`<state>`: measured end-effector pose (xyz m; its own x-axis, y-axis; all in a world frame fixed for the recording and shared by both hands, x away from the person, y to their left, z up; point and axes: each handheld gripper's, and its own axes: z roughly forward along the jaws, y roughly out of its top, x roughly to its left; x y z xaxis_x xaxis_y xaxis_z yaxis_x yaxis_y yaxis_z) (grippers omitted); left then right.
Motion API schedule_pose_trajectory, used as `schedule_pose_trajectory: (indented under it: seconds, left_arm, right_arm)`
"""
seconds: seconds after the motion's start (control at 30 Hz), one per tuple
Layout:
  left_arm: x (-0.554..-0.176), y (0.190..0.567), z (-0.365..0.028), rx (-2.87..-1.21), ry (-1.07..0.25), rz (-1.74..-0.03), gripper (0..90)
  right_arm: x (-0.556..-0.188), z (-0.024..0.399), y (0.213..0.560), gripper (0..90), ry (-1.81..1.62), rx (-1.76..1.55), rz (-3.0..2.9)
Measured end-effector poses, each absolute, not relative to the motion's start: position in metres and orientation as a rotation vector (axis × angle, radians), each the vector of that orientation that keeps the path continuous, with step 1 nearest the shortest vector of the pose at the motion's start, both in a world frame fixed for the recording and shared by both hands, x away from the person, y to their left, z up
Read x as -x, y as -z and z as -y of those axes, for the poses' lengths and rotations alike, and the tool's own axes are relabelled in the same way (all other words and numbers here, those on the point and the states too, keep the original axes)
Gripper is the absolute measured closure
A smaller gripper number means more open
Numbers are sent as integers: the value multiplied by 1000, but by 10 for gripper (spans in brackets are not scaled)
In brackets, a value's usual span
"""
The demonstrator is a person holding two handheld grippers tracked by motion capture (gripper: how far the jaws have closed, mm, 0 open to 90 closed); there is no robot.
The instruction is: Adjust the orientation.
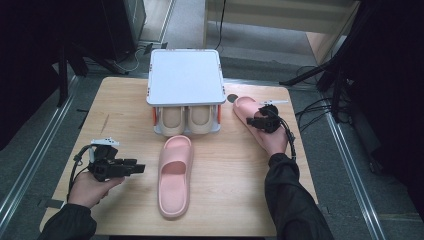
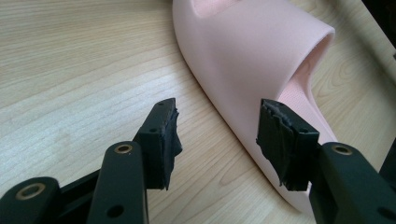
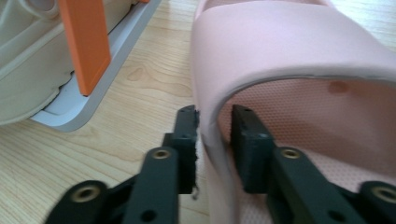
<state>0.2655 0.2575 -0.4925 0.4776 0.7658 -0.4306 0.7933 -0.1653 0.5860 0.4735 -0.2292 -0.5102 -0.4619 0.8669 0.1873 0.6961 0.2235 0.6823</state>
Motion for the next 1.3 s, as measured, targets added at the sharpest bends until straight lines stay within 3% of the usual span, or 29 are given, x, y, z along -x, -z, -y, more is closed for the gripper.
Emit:
schedule_pose_trajectory:
  seconds: [0.27, 0.5, 0.73, 1.3]
  left_arm:
    - [-266, 493, -258, -1938, 42, -1301, 469]
    - [-268, 493, -258, -1929, 44, -1302, 468]
    - [-274, 492, -256, -1940, 38, -1263, 540]
    - [-296, 486, -241, -1971, 0, -1218, 623]
  right_arm:
    - [-470, 230, 499, 852, -1100, -1450, -2239]
    - [-466, 231, 487, 855, -1156, -1480, -2218]
    - [-451, 231, 475, 855, -1168, -1446, -2230]
    - [-390, 225, 455, 853, -1205, -1365, -2277]
